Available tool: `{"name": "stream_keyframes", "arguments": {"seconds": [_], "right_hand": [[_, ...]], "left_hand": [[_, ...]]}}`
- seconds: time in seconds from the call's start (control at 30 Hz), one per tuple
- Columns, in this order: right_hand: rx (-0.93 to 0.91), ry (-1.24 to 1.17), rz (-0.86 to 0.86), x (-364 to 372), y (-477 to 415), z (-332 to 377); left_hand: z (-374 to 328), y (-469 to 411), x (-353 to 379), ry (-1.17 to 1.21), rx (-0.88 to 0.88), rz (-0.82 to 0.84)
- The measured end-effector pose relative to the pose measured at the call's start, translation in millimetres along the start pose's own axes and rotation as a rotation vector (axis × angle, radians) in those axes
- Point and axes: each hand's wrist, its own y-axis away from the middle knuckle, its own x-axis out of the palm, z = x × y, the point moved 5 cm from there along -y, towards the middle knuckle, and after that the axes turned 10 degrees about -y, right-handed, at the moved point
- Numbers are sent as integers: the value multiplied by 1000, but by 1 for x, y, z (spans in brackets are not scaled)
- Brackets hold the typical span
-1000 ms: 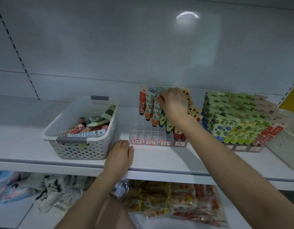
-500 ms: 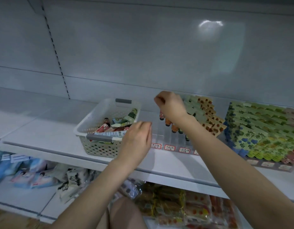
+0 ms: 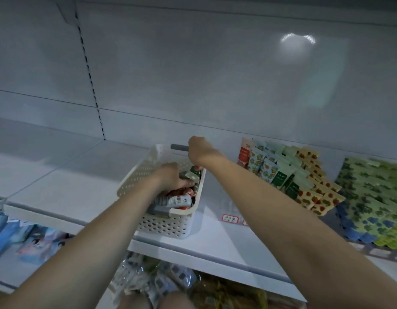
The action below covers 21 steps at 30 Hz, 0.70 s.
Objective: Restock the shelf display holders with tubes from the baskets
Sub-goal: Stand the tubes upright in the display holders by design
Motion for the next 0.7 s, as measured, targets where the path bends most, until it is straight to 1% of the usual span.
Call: {"name": "stream_keyframes", "arguments": {"seconds": [0.17, 0.27, 0.37, 0.47, 0.57, 0.7], "right_hand": [[47, 94, 7, 19, -21, -5], [61, 164, 26, 26, -31, -7], [75, 156, 52, 27, -34, -8], [54, 47, 49, 22, -32, -7], [36, -100, -28, 6, -28, -9], [32, -371, -144, -15, -19, -20]], "left_hand": [[6, -16, 8, -20, 0, 194], [8, -19, 2, -40, 42, 199], [13, -20, -3, -158, 44, 209], [13, -24, -3, -217, 39, 196], [3, -28, -1, -295, 32, 183], [-5, -36, 0, -362, 9, 197]]}}
